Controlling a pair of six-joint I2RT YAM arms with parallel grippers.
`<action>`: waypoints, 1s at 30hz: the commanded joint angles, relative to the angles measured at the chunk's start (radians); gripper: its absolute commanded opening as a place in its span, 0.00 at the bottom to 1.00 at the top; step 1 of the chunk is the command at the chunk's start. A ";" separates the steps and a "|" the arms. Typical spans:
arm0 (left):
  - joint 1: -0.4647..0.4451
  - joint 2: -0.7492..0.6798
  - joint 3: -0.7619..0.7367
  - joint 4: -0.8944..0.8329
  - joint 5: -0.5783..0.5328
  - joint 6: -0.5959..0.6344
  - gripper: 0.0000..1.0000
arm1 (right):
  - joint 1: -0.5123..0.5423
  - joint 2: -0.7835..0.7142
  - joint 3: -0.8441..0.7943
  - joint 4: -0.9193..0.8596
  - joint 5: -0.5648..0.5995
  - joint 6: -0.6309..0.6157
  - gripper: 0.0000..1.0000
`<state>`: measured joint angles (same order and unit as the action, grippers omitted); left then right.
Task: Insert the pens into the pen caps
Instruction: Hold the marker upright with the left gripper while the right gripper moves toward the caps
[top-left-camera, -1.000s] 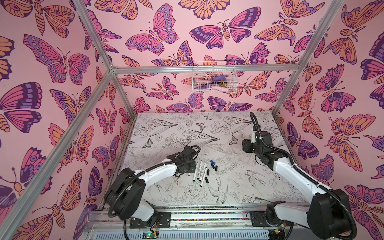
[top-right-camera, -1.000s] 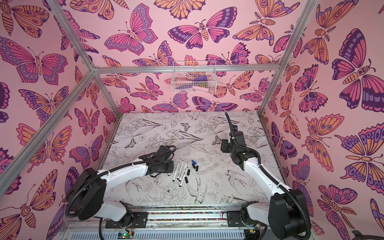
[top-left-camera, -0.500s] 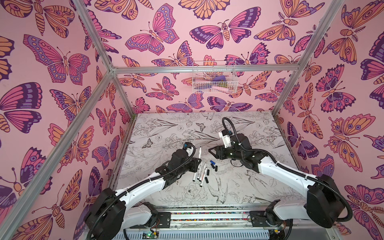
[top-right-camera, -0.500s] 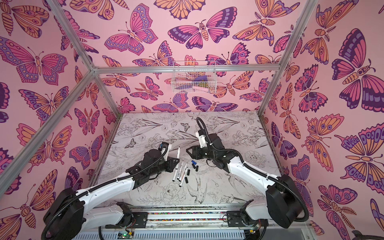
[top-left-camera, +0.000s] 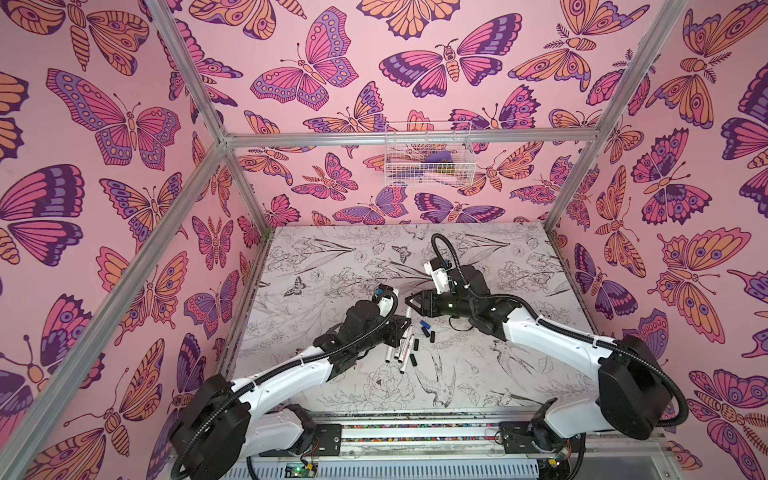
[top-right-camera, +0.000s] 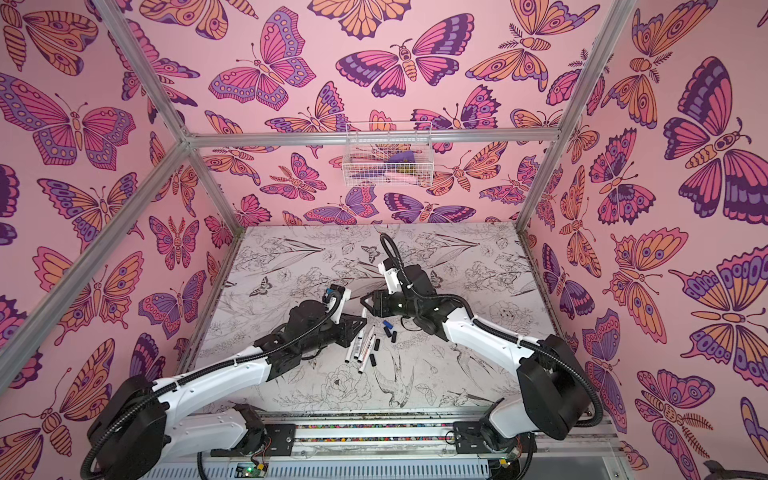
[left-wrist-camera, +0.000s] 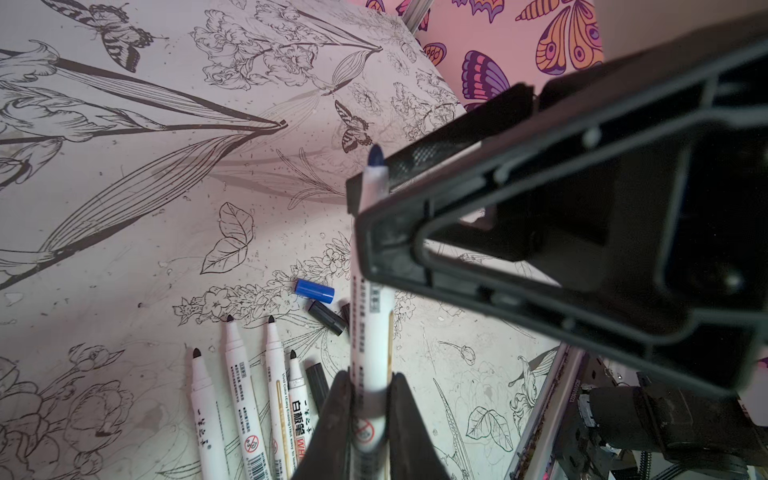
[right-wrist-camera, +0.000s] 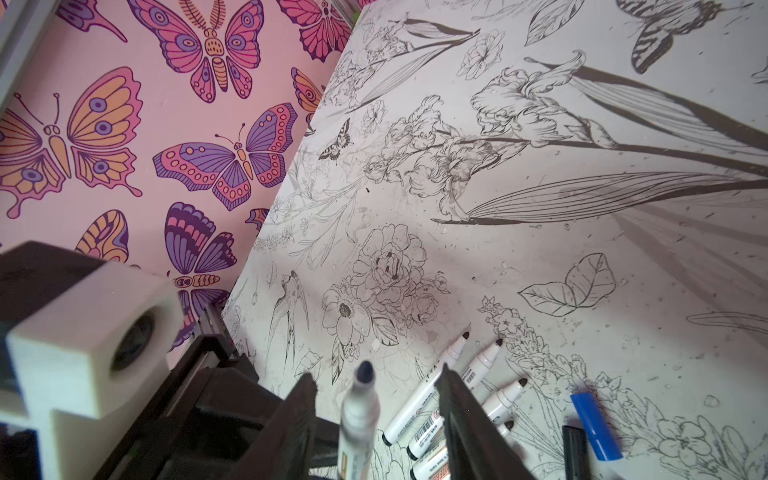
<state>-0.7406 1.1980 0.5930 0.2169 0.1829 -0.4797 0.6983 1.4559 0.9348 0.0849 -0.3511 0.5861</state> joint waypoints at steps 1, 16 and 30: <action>-0.008 0.007 0.022 0.036 -0.008 0.019 0.00 | 0.019 0.017 0.038 -0.002 -0.013 0.016 0.45; -0.016 0.033 0.051 0.039 -0.020 0.023 0.18 | 0.020 0.012 0.047 -0.005 -0.062 0.024 0.08; -0.012 0.062 0.110 -0.006 0.014 0.091 0.37 | 0.018 -0.024 0.050 -0.021 -0.110 0.019 0.04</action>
<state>-0.7532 1.2583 0.6857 0.2081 0.1837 -0.4072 0.7105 1.4513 0.9558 0.0792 -0.4290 0.6052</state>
